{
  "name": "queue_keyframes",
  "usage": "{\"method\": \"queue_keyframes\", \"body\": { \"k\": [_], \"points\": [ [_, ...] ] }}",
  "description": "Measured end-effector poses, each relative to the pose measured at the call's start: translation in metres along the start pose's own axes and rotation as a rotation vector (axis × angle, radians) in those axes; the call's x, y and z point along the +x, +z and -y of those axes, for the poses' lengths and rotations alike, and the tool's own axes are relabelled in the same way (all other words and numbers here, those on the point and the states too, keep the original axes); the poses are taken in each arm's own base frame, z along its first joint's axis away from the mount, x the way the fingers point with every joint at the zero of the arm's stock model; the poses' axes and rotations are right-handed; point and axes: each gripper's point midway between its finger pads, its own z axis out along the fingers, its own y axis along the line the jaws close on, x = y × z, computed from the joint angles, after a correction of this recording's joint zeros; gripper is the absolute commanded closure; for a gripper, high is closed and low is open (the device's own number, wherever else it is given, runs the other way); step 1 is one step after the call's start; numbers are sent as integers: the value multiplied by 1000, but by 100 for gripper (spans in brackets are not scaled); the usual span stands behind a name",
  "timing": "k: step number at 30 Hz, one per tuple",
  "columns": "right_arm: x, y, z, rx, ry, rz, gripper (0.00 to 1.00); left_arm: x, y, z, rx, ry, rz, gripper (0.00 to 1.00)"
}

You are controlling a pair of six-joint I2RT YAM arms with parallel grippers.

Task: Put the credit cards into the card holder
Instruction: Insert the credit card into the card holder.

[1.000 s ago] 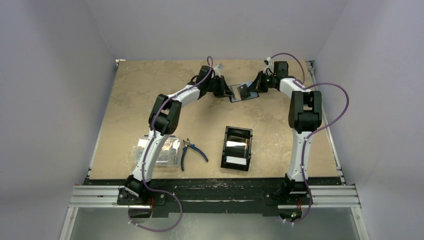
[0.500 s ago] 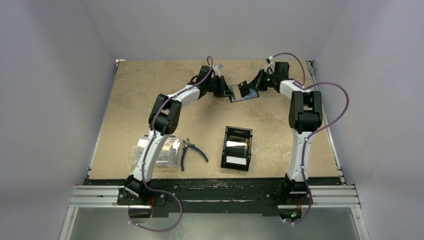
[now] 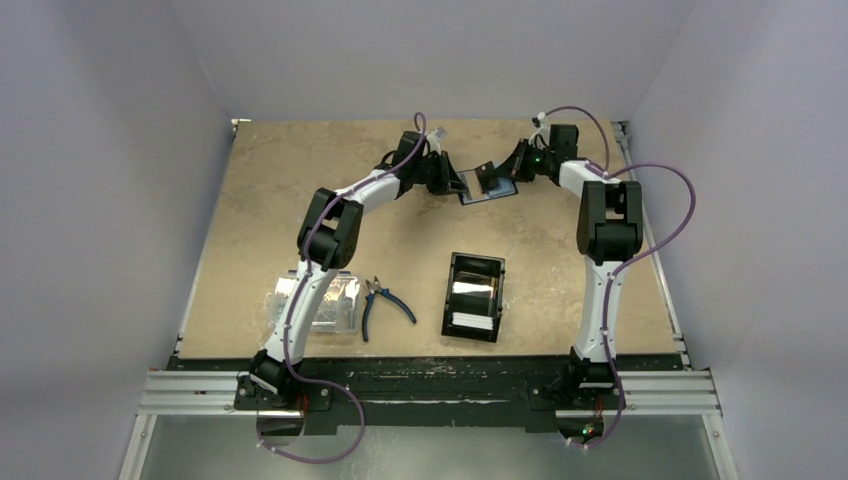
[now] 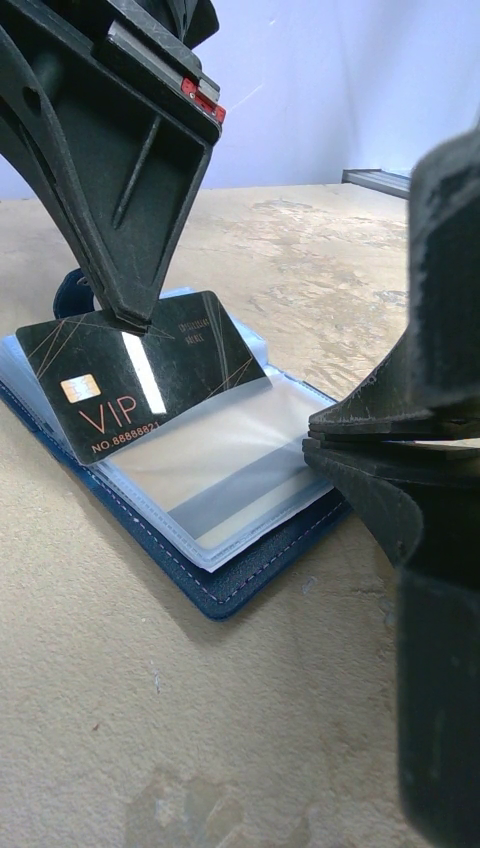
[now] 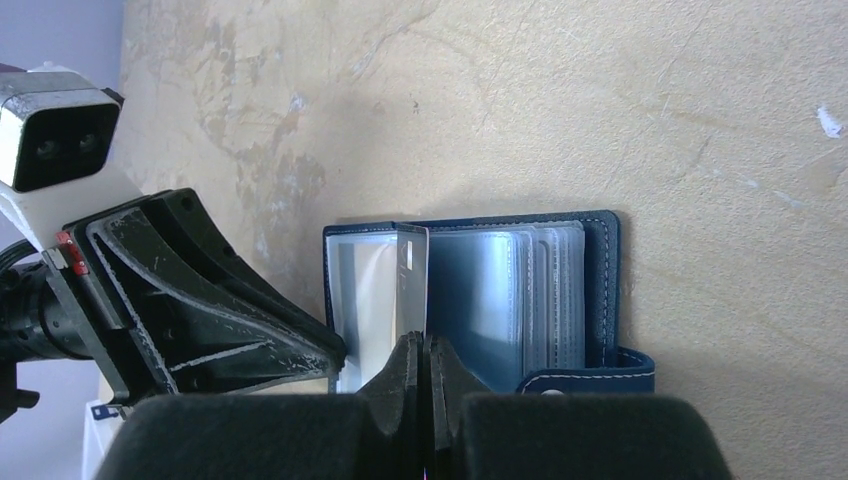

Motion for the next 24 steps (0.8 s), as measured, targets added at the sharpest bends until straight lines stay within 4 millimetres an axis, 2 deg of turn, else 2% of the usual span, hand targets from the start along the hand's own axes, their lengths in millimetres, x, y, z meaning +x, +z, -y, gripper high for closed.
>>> {"method": "queue_keyframes", "body": {
  "k": [15, 24],
  "points": [
    [13, -12, 10, 18, 74, -62, 100, 0, 0, 0, -1, -2, -3, 94],
    [14, -16, 8, 29, 95, -91, 100, 0, 0, 0, -2, -5, -7, 94]
  ]
}}
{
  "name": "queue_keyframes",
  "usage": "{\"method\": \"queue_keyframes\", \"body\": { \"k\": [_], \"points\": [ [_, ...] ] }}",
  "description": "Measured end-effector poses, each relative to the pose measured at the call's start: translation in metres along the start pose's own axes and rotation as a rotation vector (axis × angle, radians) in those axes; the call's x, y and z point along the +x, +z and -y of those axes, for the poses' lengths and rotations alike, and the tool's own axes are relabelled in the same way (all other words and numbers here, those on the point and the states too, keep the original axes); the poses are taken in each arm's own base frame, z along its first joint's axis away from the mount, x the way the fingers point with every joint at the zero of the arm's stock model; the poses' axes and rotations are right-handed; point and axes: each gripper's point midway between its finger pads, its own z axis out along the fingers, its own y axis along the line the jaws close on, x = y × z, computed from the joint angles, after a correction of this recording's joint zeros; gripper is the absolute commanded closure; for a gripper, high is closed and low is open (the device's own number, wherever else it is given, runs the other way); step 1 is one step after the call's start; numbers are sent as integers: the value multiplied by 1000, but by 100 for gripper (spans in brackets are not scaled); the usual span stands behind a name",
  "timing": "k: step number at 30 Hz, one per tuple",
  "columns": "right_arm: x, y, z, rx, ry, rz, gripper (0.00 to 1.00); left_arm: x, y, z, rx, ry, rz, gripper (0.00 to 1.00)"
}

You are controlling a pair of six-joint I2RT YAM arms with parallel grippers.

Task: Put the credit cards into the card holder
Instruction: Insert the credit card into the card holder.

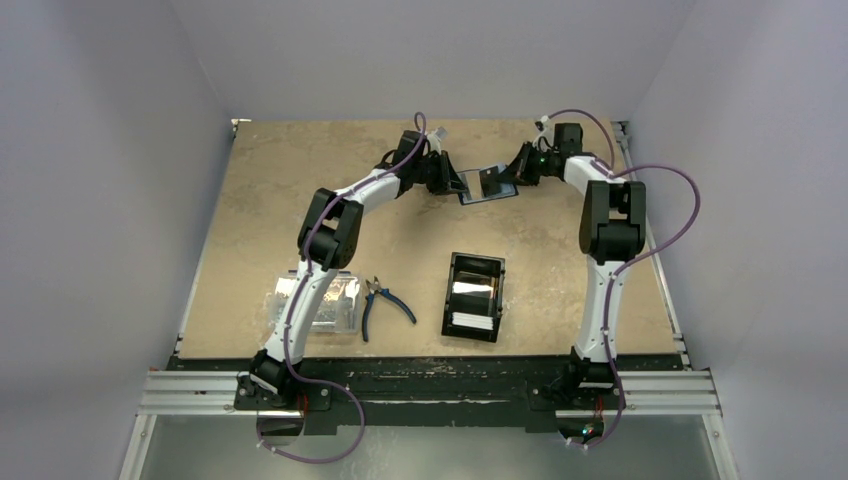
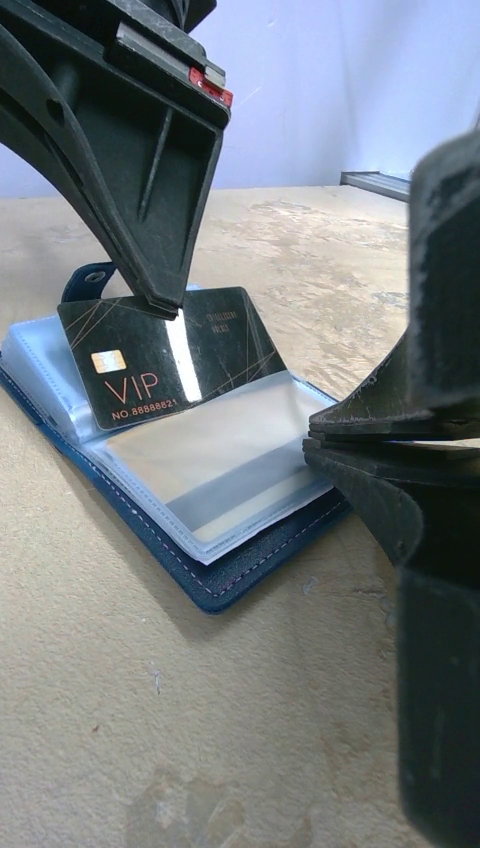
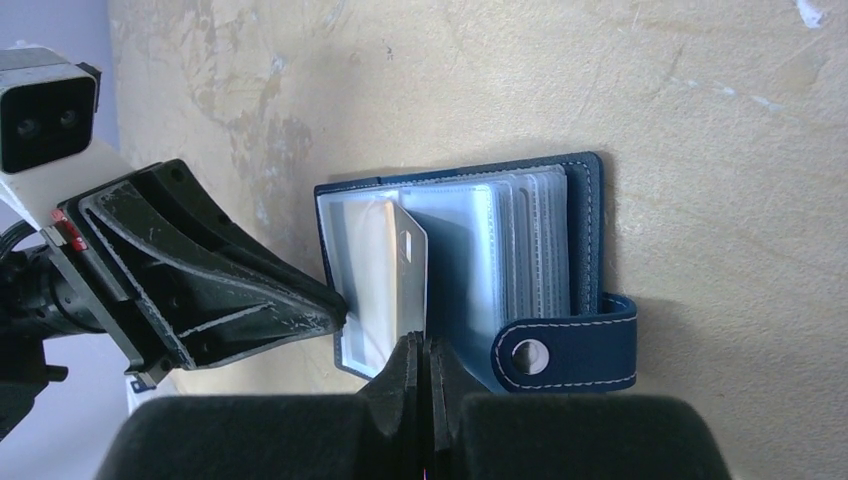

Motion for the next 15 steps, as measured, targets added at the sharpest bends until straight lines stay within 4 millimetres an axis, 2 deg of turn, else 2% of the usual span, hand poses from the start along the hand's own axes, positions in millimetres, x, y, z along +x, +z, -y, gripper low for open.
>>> {"method": "queue_keyframes", "body": {
  "k": [8, 15],
  "points": [
    [-3, 10, -1, -12, 2, -37, 100, 0, 0, 0, 1, -2, -3, 94],
    [-2, 10, -3, -9, -5, -64, 100, 0, 0, 0, 1, -2, -4, 94]
  ]
}}
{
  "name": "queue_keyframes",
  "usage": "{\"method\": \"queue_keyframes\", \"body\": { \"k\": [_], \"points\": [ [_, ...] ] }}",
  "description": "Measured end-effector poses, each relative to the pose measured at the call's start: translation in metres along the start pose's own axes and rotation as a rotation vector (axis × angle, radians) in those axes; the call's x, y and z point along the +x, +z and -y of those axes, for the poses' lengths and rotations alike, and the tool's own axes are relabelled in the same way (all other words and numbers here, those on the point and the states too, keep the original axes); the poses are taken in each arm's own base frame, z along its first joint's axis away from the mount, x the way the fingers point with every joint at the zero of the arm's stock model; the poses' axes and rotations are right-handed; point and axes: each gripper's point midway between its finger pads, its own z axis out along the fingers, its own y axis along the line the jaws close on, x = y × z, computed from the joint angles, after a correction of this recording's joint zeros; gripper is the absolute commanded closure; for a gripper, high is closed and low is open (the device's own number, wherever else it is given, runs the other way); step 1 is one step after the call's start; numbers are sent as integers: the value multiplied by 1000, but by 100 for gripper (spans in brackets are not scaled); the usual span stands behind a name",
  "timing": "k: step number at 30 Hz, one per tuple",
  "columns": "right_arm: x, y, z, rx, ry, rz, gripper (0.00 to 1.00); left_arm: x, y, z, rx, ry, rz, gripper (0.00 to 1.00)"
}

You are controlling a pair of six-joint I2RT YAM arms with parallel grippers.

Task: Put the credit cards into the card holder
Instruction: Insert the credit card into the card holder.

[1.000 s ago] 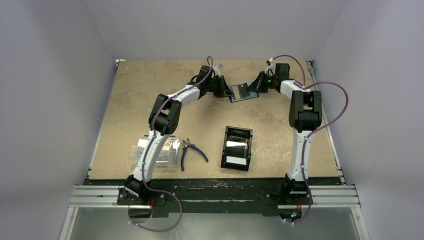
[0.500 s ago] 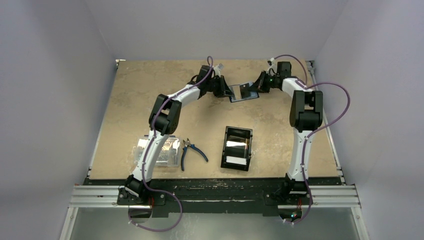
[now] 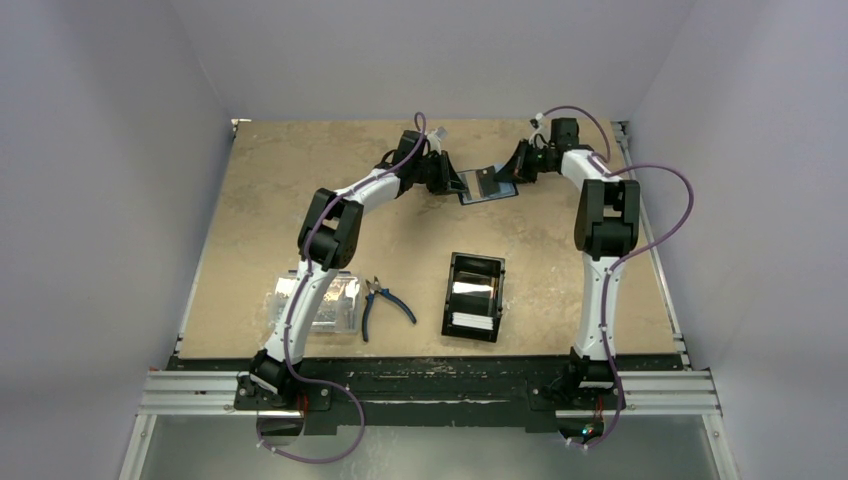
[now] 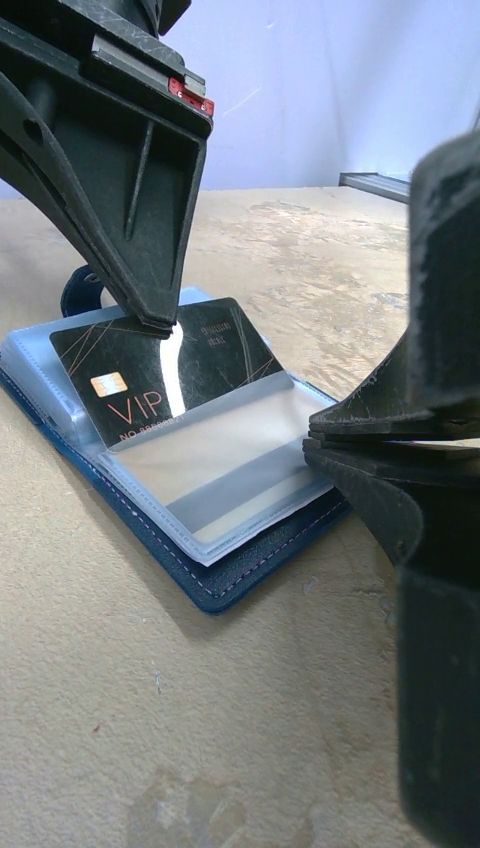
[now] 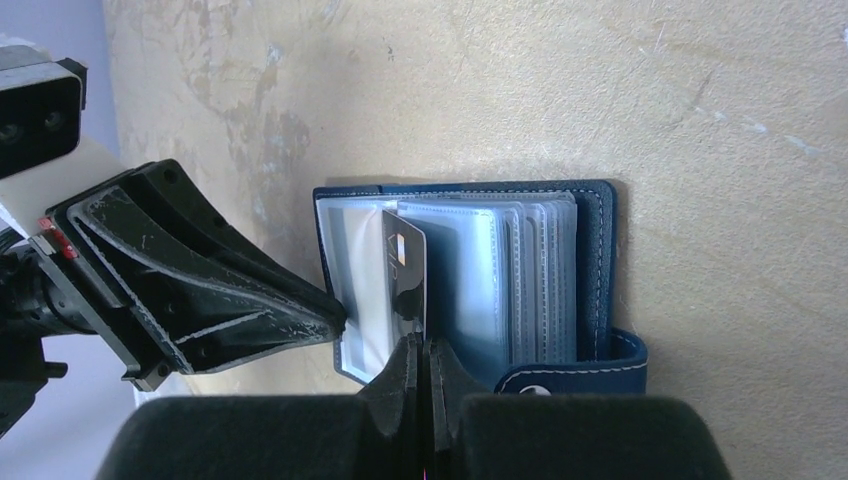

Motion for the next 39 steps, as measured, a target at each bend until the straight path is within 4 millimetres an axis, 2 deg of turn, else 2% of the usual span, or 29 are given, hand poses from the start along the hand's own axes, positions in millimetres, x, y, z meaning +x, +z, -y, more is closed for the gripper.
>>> {"method": "queue_keyframes", "body": {
  "k": [9, 12, 20, 23, 28, 39],
  "points": [
    [1, 1, -7, -59, -7, -9, 98, 0, 0, 0, 0, 0, 0, 94],
    [2, 1, -5, -60, 0, -6, 92, 0, 0, 0, 0, 0, 0, 94],
    [3, 4, -9, -75, 3, -9, 84, 0, 0, 0, 0, 0, 0, 94],
    [8, 9, -15, -84, -3, -24, 84, 0, 0, 0, 0, 0, 0, 94],
    [17, 20, -18, -93, -4, -47, 100, 0, 0, 0, 0, 0, 0, 94],
    [17, 12, -15, -98, -4, -75, 100, 0, 0, 0, 0, 0, -1, 94]
  ]
}}
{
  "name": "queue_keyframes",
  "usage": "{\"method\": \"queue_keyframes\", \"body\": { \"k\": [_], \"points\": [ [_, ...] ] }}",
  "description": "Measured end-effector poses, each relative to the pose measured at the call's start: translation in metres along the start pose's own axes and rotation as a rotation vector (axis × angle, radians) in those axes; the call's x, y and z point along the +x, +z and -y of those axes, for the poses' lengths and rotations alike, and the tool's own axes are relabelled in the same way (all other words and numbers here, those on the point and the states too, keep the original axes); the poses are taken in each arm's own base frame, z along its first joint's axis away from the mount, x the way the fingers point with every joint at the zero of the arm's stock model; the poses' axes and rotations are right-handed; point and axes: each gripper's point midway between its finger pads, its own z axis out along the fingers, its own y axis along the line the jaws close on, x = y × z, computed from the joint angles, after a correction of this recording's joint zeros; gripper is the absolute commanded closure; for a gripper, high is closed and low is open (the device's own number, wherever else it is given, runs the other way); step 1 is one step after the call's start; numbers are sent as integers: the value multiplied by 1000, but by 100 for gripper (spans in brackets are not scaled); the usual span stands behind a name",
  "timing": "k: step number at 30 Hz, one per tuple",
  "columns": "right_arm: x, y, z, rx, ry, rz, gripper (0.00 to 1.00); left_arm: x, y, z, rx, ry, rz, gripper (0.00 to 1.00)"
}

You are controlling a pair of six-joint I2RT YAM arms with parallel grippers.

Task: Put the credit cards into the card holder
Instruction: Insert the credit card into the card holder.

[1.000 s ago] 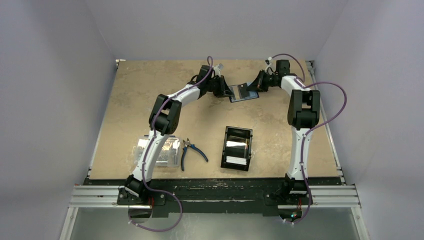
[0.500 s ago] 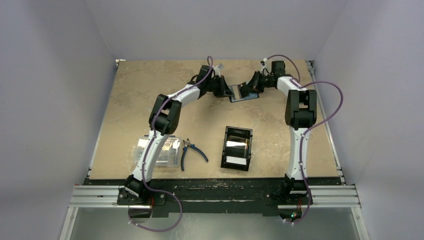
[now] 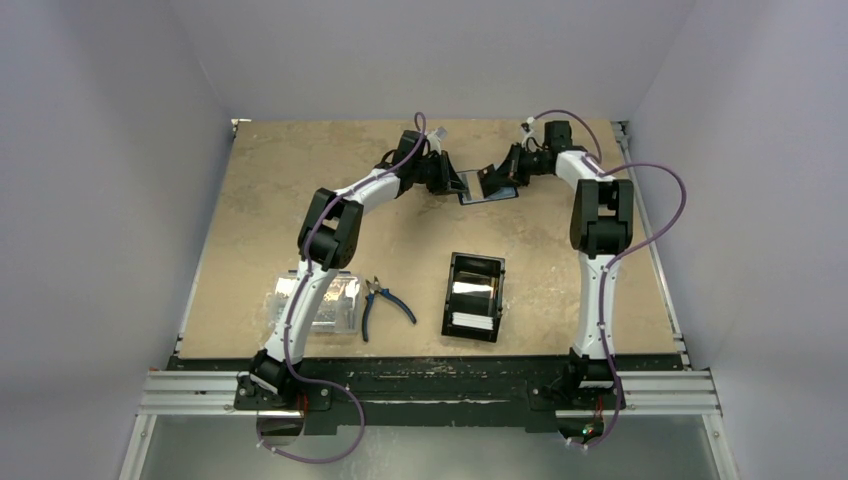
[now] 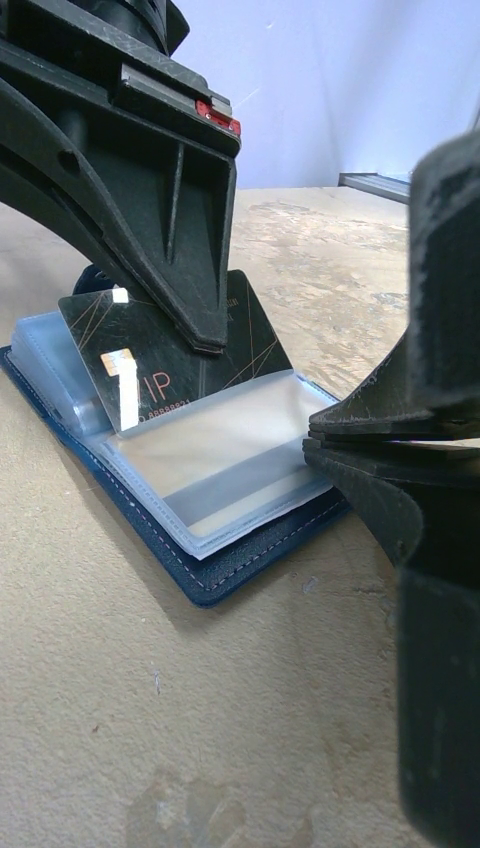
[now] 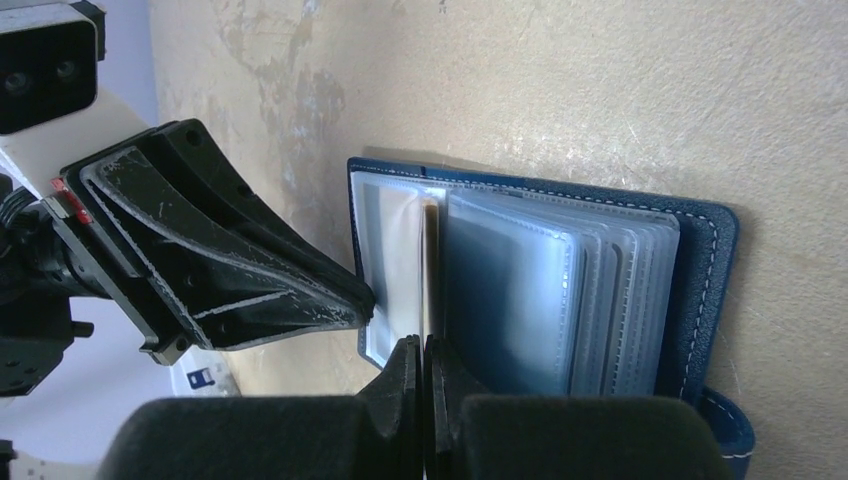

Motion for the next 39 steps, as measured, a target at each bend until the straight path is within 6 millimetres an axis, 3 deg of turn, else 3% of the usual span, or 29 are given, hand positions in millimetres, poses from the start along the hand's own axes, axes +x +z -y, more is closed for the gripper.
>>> {"method": "queue_keyframes", "body": {
  "k": [24, 27, 39],
  "points": [
    [-1, 14, -1, -109, 81, -1, 100, -1, -1, -1, 0, -2, 0, 94],
    [0, 14, 0, -108, 81, -2, 83, -1, -1, -2, -1, -2, 1, 94],
    [-3, 9, -6, 103, -14, -5, 53, -1, -1, -1, 0, -1, 1, 94]
  ]
}}
